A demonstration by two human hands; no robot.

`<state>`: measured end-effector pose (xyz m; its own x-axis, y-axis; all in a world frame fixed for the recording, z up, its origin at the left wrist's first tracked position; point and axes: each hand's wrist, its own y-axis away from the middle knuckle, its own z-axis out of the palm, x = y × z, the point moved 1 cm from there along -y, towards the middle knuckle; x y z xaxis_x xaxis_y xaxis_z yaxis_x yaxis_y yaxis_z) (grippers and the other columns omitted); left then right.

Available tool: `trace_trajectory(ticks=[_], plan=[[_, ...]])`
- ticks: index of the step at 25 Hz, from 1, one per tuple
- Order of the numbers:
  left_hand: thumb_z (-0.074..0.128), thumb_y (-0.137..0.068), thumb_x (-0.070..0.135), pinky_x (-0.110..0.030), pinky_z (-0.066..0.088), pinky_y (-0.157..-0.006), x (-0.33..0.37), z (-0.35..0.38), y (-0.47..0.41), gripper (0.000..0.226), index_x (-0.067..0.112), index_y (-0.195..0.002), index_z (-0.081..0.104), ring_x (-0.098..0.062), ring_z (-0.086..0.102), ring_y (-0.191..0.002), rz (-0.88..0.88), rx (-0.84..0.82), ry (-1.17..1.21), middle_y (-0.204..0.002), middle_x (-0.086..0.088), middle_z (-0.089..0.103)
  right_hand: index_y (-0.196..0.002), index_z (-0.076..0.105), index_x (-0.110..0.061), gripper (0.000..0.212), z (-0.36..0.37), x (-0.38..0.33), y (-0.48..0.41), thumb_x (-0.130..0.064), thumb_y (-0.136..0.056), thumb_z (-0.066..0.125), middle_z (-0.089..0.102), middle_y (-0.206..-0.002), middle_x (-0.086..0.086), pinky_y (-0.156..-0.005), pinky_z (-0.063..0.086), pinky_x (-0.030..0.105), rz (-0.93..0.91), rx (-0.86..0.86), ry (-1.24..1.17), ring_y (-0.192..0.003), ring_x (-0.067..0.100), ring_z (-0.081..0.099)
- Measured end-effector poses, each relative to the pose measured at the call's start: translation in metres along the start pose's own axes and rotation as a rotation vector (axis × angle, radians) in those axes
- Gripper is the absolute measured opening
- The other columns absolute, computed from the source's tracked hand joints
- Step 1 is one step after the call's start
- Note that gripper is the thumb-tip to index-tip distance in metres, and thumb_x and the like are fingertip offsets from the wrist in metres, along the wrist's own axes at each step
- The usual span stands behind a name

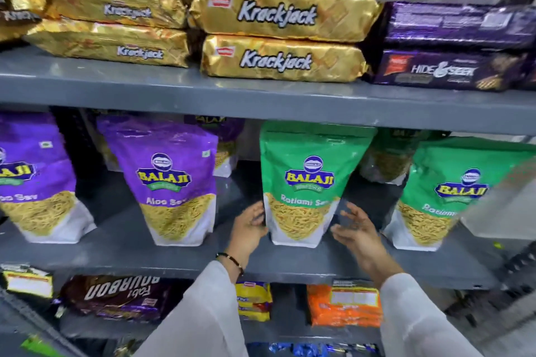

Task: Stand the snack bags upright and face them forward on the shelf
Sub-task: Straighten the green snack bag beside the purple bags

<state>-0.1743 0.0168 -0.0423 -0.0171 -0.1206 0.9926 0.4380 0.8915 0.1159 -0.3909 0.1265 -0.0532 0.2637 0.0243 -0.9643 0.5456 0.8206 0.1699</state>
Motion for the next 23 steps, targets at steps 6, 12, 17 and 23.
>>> trace_trajectory(ticks=[6,12,17,23], plan=[[0.034,-0.068,-0.035,-0.005,0.046,-0.069,-0.001,0.018,0.003,0.069,-0.005,-0.130,0.037,0.006,0.059,-0.094,-0.063,0.014,-0.061,-0.129,-0.006,0.043,-0.118,0.055,-0.016,0.066,0.018,-0.003,-0.016,0.001,-0.059,0.078,0.067,-0.116,0.005,-0.086,0.054,0.031,-0.019,-0.233,0.269,-0.100,0.017,0.065],[0.032,-0.068,-0.035,-0.052,0.028,-0.109,-0.011,0.015,0.011,0.071,-0.006,-0.133,0.035,-0.031,0.039,-0.133,-0.142,0.068,-0.070,-0.143,-0.023,0.039,-0.101,0.059,-0.025,0.050,0.016,0.000,-0.009,0.006,-0.065,0.073,0.068,-0.108,0.000,-0.077,0.055,0.021,-0.011,-0.221,0.223,-0.102,0.018,0.063],[0.036,-0.068,-0.033,-0.044,0.037,-0.106,-0.008,0.016,0.015,0.072,-0.002,-0.133,0.038,-0.027,0.040,-0.132,-0.131,0.055,-0.072,-0.142,-0.016,0.043,-0.102,0.058,-0.025,0.049,0.018,-0.005,-0.003,0.003,-0.066,0.074,0.066,-0.115,0.007,-0.092,0.051,0.038,0.001,-0.217,0.231,-0.108,0.024,0.061],[0.037,-0.068,-0.023,-0.019,0.048,-0.085,0.001,0.023,0.025,0.060,0.010,-0.115,0.055,-0.027,0.057,-0.106,0.084,0.378,-0.198,-0.118,-0.015,0.060,-0.120,0.051,-0.013,0.058,-0.004,-0.019,0.005,0.006,-0.069,0.070,0.058,-0.118,0.009,-0.088,0.048,0.034,-0.057,-0.076,0.182,-0.106,0.025,0.057]])
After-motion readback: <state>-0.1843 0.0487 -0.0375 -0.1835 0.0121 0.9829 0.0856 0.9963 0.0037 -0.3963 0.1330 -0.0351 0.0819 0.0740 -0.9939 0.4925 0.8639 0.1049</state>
